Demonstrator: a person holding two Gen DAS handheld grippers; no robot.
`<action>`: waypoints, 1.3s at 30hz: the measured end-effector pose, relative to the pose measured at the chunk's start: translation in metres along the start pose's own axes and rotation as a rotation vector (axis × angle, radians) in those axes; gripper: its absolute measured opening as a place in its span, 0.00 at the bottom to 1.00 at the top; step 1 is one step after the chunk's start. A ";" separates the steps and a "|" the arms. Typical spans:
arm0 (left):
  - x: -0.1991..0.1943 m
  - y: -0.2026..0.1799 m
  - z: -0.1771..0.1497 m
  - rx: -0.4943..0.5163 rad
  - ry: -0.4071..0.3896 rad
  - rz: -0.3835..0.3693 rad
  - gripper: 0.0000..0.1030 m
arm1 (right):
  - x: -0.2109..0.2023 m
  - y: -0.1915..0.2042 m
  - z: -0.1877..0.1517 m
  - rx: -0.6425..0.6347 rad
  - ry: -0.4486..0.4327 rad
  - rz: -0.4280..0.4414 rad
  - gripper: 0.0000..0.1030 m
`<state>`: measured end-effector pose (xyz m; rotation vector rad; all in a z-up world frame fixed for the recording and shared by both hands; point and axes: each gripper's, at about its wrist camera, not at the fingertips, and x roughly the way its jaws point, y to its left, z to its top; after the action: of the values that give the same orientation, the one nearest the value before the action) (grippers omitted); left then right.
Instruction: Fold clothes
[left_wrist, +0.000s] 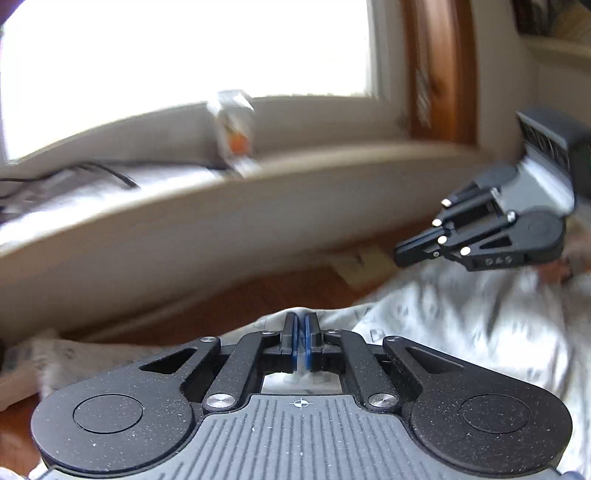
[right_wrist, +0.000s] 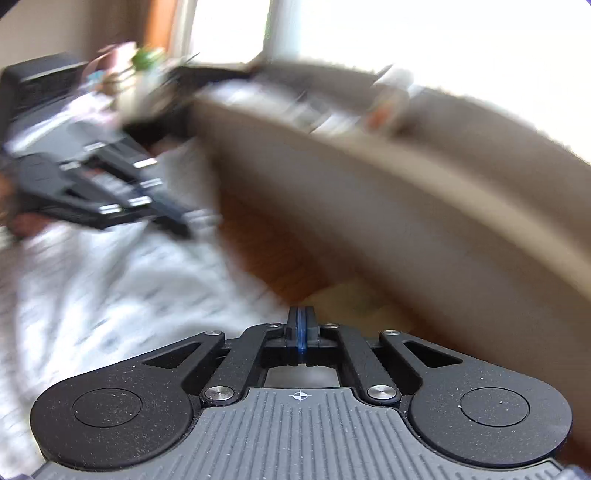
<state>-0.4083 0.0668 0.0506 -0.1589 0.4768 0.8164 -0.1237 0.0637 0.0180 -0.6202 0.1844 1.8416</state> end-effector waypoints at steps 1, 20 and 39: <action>-0.005 0.002 0.003 -0.028 -0.048 0.036 0.04 | -0.003 -0.001 0.002 0.003 -0.040 -0.056 0.01; 0.027 0.006 0.006 -0.042 0.056 0.067 0.13 | 0.000 0.007 -0.016 0.057 0.109 0.145 0.42; 0.060 0.002 0.026 0.053 0.105 -0.018 0.04 | -0.068 0.059 -0.033 0.042 0.147 0.272 0.14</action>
<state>-0.3654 0.1159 0.0455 -0.1572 0.5944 0.7795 -0.1513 -0.0276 0.0140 -0.7297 0.4219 2.0468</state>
